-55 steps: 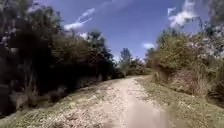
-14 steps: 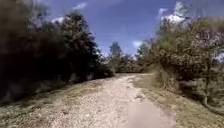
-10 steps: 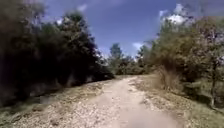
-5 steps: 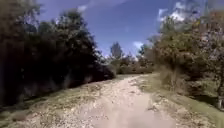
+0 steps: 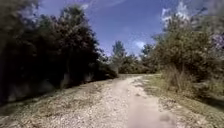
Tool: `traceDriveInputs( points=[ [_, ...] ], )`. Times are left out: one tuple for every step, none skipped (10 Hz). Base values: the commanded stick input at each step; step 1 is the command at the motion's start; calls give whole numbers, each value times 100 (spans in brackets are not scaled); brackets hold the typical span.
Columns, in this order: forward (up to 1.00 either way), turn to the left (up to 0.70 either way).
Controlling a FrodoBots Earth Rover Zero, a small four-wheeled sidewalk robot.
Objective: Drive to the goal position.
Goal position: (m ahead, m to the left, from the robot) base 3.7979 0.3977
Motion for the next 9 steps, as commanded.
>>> traceDriveInputs(
  points=[
    [70,0],
    [70,0],
    [70,0],
    [70,0],
    [70,0],
    [70,0],
    [70,0],
    [70,0],
    [70,0]
  ],
)
